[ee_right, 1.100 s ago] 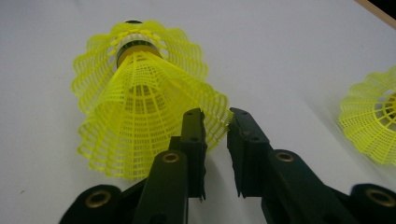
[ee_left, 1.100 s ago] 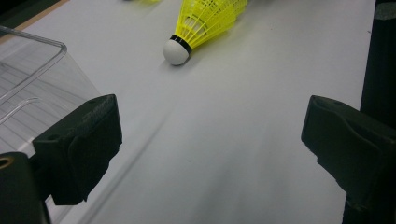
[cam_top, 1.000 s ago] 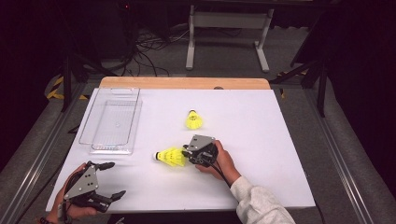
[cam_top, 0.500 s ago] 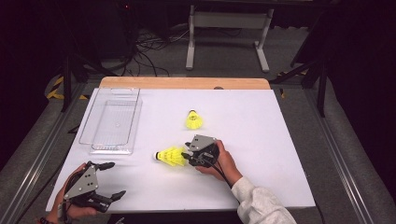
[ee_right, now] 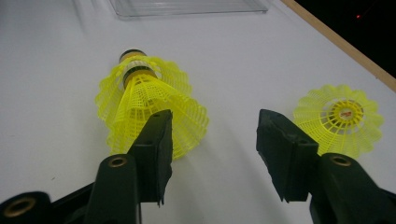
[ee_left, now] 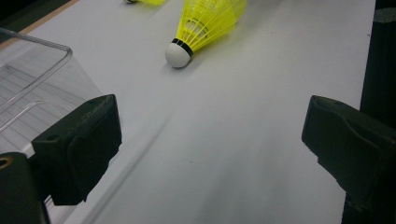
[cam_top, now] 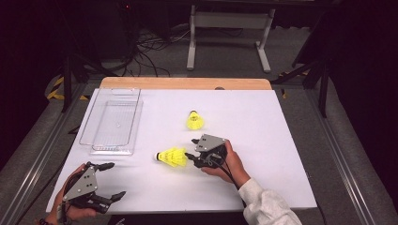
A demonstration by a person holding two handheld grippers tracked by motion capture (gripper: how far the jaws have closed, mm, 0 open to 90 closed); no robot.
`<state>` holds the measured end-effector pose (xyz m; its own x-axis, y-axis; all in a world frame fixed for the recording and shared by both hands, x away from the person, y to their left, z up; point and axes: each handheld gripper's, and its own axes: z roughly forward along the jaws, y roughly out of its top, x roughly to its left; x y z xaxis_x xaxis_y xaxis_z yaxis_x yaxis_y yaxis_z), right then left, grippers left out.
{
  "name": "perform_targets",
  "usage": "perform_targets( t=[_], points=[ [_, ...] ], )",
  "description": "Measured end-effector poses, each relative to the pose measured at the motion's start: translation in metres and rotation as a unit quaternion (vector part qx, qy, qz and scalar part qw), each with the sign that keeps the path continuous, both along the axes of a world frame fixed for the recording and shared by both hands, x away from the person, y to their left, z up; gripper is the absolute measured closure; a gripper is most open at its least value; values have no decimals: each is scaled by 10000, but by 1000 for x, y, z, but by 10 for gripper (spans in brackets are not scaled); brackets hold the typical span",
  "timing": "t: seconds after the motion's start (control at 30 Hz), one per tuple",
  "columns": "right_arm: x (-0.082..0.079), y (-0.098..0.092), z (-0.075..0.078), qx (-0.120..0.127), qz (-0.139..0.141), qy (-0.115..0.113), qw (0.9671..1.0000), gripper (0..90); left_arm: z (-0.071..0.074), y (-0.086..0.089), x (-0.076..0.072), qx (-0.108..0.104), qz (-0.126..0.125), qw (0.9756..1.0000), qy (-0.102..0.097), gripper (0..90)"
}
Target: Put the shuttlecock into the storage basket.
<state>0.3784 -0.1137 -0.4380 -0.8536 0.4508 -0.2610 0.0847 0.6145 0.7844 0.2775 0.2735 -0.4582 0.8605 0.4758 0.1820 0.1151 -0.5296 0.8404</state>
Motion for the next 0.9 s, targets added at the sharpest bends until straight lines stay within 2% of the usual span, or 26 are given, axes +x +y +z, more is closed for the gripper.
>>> perform_targets(
  t=[0.57, 0.8, 0.9],
  points=[
    [-8, -13, 15, 165, -102, -232, 9995, 404, 1, 0, -1, -23, 1, 10000, -40, 61],
    [-4, -19, 19, 259, -380, -380, 9982, 348, 0, 0, -1, -23, 8, 10000, -30, 61],
    [2, -21, 20, 322, -630, -442, 9965, 296, 0, 0, -1, -28, 8, 10000, -19, 61]
  ],
)
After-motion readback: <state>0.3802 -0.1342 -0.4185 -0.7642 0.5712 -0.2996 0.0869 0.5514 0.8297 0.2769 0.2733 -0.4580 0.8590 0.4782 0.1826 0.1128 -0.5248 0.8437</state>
